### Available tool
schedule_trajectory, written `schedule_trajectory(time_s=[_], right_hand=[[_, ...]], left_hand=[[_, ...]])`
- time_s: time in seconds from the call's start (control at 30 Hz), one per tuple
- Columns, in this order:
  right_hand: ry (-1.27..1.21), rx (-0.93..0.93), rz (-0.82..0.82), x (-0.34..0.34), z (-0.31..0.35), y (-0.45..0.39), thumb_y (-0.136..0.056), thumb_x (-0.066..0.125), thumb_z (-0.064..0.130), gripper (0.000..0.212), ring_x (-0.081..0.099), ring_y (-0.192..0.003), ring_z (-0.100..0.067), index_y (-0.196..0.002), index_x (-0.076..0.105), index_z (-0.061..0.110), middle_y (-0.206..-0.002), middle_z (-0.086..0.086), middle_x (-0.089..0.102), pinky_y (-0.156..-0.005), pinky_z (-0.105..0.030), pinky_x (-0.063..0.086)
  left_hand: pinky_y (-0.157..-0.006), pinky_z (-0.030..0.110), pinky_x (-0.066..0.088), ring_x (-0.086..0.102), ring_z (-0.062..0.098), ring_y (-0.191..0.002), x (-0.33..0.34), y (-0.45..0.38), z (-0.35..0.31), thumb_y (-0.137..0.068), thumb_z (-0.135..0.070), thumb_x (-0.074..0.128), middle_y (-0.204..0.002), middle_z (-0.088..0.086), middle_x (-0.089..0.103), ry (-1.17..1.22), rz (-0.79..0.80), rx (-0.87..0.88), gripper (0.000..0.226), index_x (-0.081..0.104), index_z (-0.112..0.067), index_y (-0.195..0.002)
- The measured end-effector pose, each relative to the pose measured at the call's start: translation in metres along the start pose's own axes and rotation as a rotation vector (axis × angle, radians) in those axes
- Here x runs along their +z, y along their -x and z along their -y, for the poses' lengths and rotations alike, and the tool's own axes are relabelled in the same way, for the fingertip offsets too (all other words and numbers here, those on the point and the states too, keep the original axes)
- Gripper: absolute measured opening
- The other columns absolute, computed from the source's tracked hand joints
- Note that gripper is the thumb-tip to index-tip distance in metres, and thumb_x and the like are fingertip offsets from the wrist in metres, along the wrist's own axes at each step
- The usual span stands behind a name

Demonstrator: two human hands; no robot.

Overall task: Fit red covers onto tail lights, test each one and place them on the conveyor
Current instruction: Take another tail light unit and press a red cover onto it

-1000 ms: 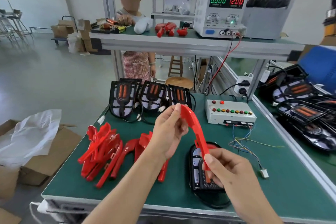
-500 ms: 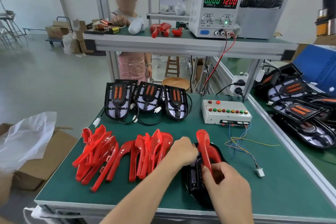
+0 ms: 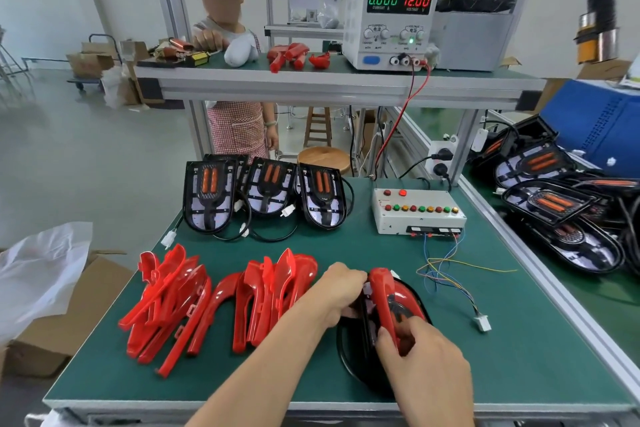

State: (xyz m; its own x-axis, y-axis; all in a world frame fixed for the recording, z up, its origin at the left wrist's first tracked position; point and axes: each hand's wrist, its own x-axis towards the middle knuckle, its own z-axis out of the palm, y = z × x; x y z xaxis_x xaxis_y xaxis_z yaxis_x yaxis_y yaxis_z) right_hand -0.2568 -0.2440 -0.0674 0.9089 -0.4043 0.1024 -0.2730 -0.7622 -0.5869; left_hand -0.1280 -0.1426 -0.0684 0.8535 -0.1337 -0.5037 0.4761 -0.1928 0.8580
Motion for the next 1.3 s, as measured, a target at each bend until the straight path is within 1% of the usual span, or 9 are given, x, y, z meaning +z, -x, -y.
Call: schedule_trajectory(time_s=[0.13,0.23,0.37,0.5,0.77,0.87,1.03,1.13,1.3], right_hand=[[0.022,-0.023,0.018,-0.001,-0.001,-0.002,-0.085,0.060,0.057,0.027,0.064,-0.087,-0.020,-0.081,0.057,0.030,-0.086,0.010,0.065,-0.071,-0.031,0.043],[0.035,-0.039,0.028,-0.001,0.000,-0.004,-0.085,0.058,0.057,0.030,0.063,-0.086,-0.021,-0.080,0.054,0.028,-0.085,0.009,0.063,-0.070,-0.031,0.043],[0.019,-0.052,0.013,-0.001,0.001,-0.002,-0.083,0.060,0.056,0.030,0.058,-0.078,-0.021,-0.074,0.048,0.030,-0.079,0.010,0.059,-0.069,-0.030,0.041],[0.020,-0.080,-0.053,0.001,0.003,0.002,-0.082,0.063,0.054,0.026,0.064,-0.080,-0.018,-0.078,0.053,0.031,-0.085,0.009,0.064,-0.068,-0.028,0.044],[-0.002,-0.301,-0.220,0.024,-0.011,0.006,-0.057,0.095,0.020,0.032,0.063,-0.057,-0.026,-0.067,0.065,0.019,-0.069,0.002,0.060,-0.044,-0.032,0.047],[-0.076,-0.358,-0.301,0.034,-0.018,0.007,-0.066,0.089,0.021,0.022,0.063,-0.058,-0.025,-0.071,0.067,0.017,-0.072,0.002,0.061,-0.047,-0.029,0.049],[-0.191,-0.368,-0.306,0.039,-0.022,0.010,-0.076,0.075,0.031,0.010,0.062,-0.066,-0.017,-0.079,0.070,0.022,-0.079,0.008,0.061,-0.055,-0.024,0.050],[-0.156,-0.366,-0.281,0.042,-0.025,0.009,-0.076,0.083,0.022,0.013,0.064,-0.068,-0.021,-0.079,0.071,0.020,-0.080,0.005,0.062,-0.057,-0.027,0.053],[-0.080,-0.358,-0.308,0.045,-0.024,0.014,-0.072,0.074,0.028,0.013,0.065,-0.064,-0.028,-0.074,0.071,0.015,-0.075,-0.002,0.063,-0.050,-0.034,0.055]], left_hand=[[-0.059,0.035,0.058,0.062,0.022,-0.065,0.005,-0.002,0.001,-0.103,-0.016,0.048,-0.081,0.008,0.064,0.063,-0.011,-0.022,0.024,0.059,0.000,-0.116],[-0.068,0.037,0.058,0.059,0.023,-0.068,0.012,-0.003,0.003,-0.106,-0.023,0.045,-0.083,0.009,0.062,0.057,-0.016,-0.031,0.024,0.061,-0.005,-0.110],[-0.092,0.047,0.056,0.061,0.030,-0.084,0.016,-0.003,0.004,-0.107,-0.022,0.045,-0.095,0.016,0.064,0.171,-0.017,-0.066,0.026,0.063,-0.004,-0.104],[-0.078,0.042,0.058,0.069,0.029,-0.081,0.013,0.011,-0.001,-0.109,-0.021,0.044,-0.088,0.015,0.074,0.515,0.061,-0.105,0.034,0.069,0.001,-0.099],[-0.096,0.049,0.056,0.067,0.025,-0.086,0.006,0.029,0.011,-0.110,-0.015,0.042,-0.089,0.012,0.071,0.663,-0.007,0.140,0.026,0.064,-0.001,-0.105],[-0.097,0.049,0.057,0.067,0.026,-0.089,0.005,0.033,0.014,-0.110,-0.015,0.042,-0.094,0.015,0.071,0.701,-0.015,0.167,0.028,0.063,0.004,-0.112],[-0.080,0.038,0.061,0.072,0.022,-0.084,0.002,0.039,0.015,-0.110,-0.014,0.042,-0.093,0.014,0.074,0.767,-0.009,0.192,0.031,0.061,0.008,-0.122],[-0.085,0.041,0.059,0.070,0.025,-0.090,0.003,0.039,0.015,-0.109,-0.012,0.042,-0.096,0.015,0.074,0.786,-0.023,0.186,0.031,0.060,0.009,-0.124],[-0.098,0.046,0.055,0.066,0.027,-0.097,0.002,0.040,0.017,-0.109,-0.012,0.043,-0.101,0.017,0.070,0.749,-0.037,0.191,0.032,0.058,0.010,-0.126]])
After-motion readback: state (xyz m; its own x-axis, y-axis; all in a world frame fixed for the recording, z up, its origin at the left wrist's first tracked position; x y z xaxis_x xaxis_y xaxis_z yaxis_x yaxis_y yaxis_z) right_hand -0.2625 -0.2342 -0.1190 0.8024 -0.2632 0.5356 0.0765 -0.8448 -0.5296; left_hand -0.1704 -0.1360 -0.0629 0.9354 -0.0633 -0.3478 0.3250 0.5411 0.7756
